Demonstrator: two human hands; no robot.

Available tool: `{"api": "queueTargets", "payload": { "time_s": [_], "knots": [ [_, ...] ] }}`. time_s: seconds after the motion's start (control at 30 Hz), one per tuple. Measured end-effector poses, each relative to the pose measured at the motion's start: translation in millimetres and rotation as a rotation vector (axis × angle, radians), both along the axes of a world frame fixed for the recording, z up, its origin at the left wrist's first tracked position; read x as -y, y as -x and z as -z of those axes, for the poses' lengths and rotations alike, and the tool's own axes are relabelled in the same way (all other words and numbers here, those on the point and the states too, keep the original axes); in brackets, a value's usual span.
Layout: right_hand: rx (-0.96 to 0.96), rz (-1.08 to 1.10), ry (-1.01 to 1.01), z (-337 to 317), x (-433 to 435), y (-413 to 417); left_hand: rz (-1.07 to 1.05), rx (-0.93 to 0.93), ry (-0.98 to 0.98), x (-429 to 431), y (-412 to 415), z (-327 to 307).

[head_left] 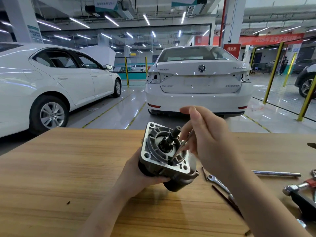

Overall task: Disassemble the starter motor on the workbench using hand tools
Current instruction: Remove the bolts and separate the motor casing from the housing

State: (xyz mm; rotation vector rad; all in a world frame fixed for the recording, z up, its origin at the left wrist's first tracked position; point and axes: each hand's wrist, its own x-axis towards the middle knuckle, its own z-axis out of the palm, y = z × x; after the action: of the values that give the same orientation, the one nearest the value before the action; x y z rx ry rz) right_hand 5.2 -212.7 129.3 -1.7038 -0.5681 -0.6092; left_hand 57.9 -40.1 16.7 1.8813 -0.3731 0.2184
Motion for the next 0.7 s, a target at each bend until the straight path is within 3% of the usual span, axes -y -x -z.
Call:
{"api": "queueTargets", "payload": {
  "time_s": [0.07,0.23,0.47,0.7],
  "knots": [
    [0.027,-0.026,0.024,-3,7,1,0.004,-0.013,0.003,0,2,0],
    [-0.143,-0.357,0.022,-12,16,5,0.024,-0.043,0.021,-1,5,-2],
    [-0.084,-0.169,-0.003,-13,14,4,-0.005,-0.061,0.015,1,2,-2],
    [-0.108,-0.348,-0.167,-4,6,7,0.014,-0.047,0.009,1,1,-2]
  ]
}}
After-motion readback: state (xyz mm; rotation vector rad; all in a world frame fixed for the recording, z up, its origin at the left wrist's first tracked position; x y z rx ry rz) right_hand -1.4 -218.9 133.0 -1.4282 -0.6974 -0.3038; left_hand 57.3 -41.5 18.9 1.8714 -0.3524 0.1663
